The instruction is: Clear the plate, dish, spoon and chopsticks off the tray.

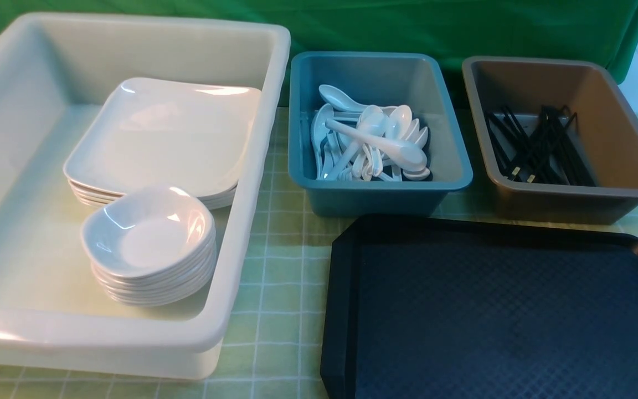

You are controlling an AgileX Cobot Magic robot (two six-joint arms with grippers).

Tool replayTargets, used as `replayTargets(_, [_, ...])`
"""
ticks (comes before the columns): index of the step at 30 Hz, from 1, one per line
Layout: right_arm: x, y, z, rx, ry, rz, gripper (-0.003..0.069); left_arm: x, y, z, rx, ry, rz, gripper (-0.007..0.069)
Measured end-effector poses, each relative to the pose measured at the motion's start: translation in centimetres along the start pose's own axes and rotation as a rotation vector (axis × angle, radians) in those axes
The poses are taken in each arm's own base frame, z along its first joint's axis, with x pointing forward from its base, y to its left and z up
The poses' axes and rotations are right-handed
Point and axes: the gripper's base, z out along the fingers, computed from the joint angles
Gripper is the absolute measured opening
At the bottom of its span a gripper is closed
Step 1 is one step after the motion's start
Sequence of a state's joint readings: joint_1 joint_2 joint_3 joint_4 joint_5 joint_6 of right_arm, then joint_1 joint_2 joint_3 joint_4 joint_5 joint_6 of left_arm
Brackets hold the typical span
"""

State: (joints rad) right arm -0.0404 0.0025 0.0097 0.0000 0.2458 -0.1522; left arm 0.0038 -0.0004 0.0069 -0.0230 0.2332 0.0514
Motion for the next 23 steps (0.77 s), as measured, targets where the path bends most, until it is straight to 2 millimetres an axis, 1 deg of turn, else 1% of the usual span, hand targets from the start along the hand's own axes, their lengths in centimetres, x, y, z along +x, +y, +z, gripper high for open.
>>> replayTargets(23, [0.01, 0.0, 0.0, 0.0, 0.001, 0.0, 0.0242, 0.0, 0.0, 0.0, 0.0, 0.0, 0.0, 0.0097])
